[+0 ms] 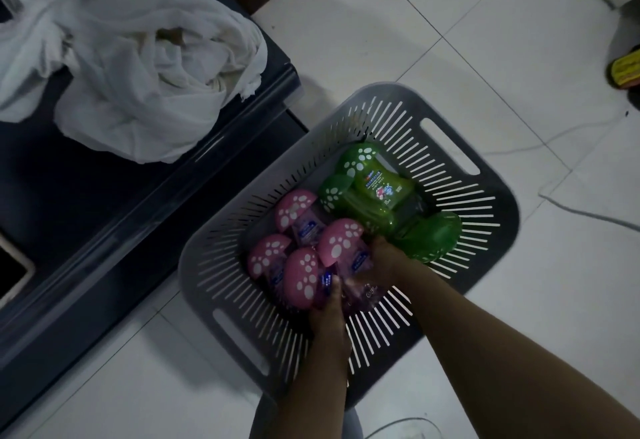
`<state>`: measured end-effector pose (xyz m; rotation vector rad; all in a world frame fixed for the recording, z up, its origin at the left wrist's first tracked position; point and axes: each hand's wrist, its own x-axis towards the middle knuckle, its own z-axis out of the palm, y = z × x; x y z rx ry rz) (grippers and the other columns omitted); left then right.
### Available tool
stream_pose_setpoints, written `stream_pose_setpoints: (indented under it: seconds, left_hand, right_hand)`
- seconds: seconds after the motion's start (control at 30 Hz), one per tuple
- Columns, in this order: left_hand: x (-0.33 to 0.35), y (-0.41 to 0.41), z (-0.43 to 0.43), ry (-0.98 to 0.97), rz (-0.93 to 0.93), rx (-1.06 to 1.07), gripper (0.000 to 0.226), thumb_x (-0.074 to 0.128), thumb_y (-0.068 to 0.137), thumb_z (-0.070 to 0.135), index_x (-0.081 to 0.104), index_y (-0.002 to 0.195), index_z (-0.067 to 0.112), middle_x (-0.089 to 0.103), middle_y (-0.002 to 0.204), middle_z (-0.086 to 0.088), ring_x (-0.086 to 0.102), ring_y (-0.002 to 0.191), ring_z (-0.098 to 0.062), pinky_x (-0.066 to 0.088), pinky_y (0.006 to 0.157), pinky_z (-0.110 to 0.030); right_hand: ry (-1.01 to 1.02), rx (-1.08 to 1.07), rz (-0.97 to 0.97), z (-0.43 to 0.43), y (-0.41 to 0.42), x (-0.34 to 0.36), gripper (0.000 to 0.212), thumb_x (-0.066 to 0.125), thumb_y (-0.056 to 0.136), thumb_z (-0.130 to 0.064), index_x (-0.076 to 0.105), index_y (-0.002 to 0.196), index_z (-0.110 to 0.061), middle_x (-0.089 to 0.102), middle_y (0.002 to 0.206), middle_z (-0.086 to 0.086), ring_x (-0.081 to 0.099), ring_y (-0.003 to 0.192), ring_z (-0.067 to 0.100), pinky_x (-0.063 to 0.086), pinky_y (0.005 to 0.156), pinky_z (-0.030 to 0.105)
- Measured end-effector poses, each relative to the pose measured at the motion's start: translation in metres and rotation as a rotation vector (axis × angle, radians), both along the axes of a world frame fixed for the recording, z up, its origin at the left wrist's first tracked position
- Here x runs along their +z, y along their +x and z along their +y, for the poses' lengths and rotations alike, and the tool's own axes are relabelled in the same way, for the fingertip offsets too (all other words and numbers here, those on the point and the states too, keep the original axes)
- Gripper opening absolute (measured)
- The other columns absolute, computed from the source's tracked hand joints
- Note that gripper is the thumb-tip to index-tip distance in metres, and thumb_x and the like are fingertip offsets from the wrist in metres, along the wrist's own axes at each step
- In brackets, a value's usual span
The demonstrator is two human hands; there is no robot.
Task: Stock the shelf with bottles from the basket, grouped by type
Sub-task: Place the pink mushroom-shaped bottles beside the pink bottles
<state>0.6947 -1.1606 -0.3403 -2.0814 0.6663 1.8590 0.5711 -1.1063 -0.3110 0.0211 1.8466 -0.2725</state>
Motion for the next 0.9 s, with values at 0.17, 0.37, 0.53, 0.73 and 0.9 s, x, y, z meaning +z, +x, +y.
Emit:
stream_pose_setpoints:
  seconds: [0.17,0.37,0.53,0.73,0.9]
  left_hand:
    - [0.007,-0.003,-0.010,-0.013,0.073,0.052,0.063,0.069,0.079,0.036,0.045,0.133,0.012,0.059,0.124,-0.014,0.061,0.103,-0.029,0.053,0.083,-0.039]
    - [0.020,-0.004,-0.031,-0.062,0.257,0.028,0.051,0.069,0.081,0.031,0.053,0.126,0.014,0.064,0.117,-0.013,0.063,0.103,-0.030,0.053,0.086,-0.041]
    - [0.061,0.010,-0.055,-0.145,0.419,-0.209,0.084,0.083,0.054,0.053,0.053,0.128,0.025,0.064,0.121,-0.005,0.062,0.108,-0.025,0.048,0.097,-0.049]
    - [0.166,0.007,-0.095,-0.126,0.543,-0.322,0.085,0.087,0.051,0.043,0.052,0.127,0.027,0.065,0.118,-0.006,0.064,0.103,-0.030,0.050,0.092,-0.051]
    - [0.271,0.008,-0.119,-0.271,0.696,-0.293,0.076,0.089,0.049,0.029,0.061,0.119,0.019,0.070,0.106,-0.012,0.067,0.097,-0.034,0.050,0.089,-0.054]
  right_hand:
    - [-0.098,-0.164,-0.044,-0.001,0.002,-0.001,0.116,0.076,0.024,-0.072,0.056,0.124,-0.015,0.062,0.122,0.007,0.060,0.108,0.025,0.049,0.097,0.039]
    - [-0.188,-0.255,-0.030,-0.011,0.000,0.025,0.115,0.075,0.021,-0.071,0.055,0.122,-0.020,0.063,0.118,0.002,0.061,0.106,0.025,0.048,0.097,0.041]
    - [-0.279,-0.254,0.084,-0.006,0.004,0.073,0.061,0.082,0.064,-0.036,0.057,0.117,-0.018,0.061,0.101,-0.005,0.060,0.100,0.020,0.047,0.086,0.026]
    - [-0.488,-0.321,0.174,-0.013,0.004,0.193,0.040,0.080,0.061,-0.030,0.060,0.094,-0.025,0.068,0.091,-0.005,0.067,0.084,0.013,0.055,0.069,0.019]
    - [-0.680,-0.362,0.231,-0.025,0.004,0.305,0.036,0.081,0.068,-0.016,0.065,0.100,-0.019,0.074,0.088,0.001,0.072,0.076,0.012,0.053,0.060,0.017]
